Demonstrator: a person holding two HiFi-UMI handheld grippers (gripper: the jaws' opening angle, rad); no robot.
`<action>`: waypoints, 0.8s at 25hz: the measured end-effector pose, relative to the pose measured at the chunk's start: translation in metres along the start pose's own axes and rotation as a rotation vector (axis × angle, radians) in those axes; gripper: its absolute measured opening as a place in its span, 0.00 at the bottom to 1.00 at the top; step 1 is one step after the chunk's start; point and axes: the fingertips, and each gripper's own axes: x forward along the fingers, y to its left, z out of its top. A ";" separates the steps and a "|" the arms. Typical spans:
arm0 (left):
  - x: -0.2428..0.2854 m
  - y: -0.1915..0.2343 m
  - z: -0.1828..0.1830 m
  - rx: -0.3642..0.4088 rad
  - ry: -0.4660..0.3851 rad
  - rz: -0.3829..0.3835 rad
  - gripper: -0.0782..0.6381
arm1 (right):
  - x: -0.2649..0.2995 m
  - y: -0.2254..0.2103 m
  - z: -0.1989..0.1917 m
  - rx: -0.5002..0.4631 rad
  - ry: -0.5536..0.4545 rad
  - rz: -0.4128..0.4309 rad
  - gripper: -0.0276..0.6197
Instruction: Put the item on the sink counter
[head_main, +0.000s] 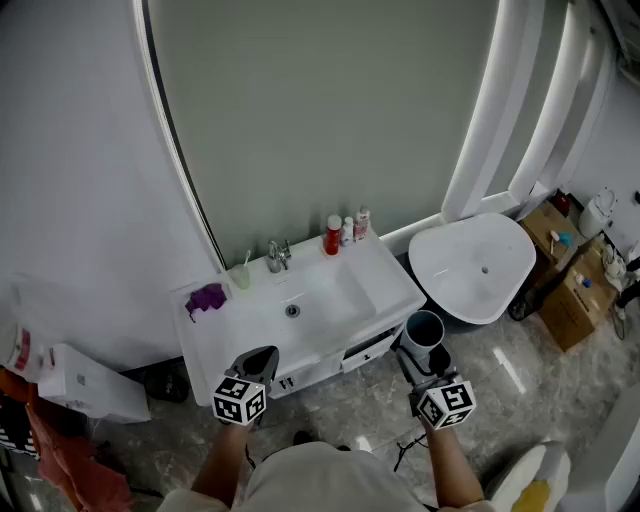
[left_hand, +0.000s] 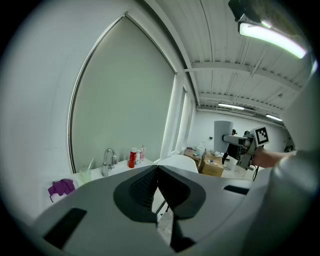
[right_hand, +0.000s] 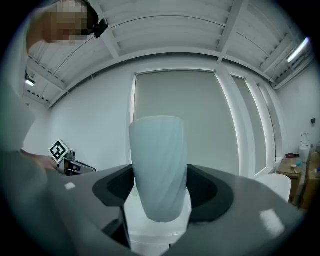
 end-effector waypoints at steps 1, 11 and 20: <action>0.001 0.001 0.001 0.000 0.000 0.000 0.12 | 0.001 0.000 0.000 0.000 0.001 0.000 0.57; 0.009 0.011 0.004 0.001 0.006 -0.022 0.12 | 0.010 0.004 -0.001 0.006 0.004 -0.007 0.57; 0.014 0.028 -0.008 -0.001 0.041 -0.058 0.12 | 0.020 0.014 -0.007 0.026 -0.009 -0.047 0.57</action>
